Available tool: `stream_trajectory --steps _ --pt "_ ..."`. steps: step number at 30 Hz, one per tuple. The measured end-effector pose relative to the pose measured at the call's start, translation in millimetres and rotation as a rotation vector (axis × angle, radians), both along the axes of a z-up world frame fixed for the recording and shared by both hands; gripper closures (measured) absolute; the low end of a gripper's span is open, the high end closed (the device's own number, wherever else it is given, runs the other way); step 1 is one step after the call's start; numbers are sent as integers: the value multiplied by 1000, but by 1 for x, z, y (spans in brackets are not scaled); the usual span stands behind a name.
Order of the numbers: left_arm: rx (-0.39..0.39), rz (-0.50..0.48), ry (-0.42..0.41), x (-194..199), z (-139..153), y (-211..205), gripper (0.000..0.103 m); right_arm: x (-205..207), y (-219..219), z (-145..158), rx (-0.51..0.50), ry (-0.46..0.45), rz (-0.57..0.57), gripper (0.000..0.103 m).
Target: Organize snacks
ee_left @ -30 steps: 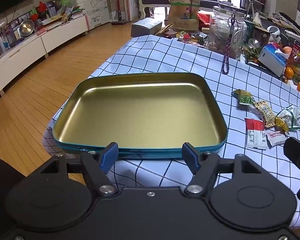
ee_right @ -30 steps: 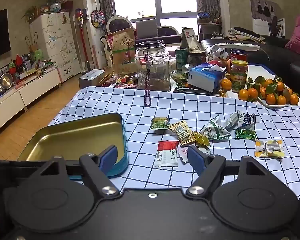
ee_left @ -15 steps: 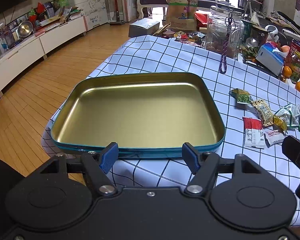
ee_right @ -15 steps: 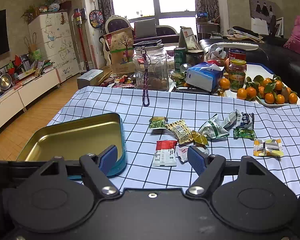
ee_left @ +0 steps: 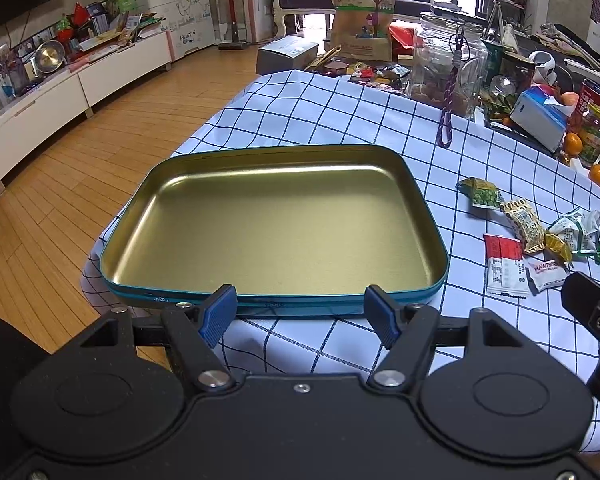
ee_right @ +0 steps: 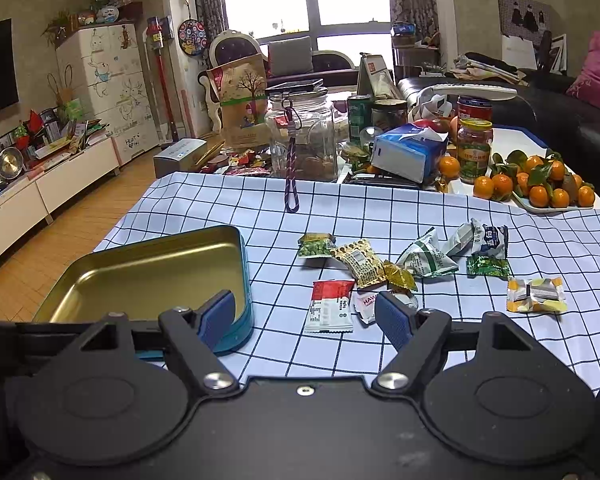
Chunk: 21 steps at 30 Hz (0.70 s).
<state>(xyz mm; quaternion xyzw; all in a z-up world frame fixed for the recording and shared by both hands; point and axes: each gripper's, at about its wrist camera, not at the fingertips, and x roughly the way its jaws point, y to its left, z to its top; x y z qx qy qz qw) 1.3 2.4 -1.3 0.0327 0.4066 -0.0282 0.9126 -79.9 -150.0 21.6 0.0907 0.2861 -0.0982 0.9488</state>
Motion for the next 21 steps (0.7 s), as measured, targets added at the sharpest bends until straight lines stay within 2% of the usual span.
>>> stream_trajectory --steps 21 --pt "-5 0 3 0 0 -1 32 0 0 0 -1 4 2 23"
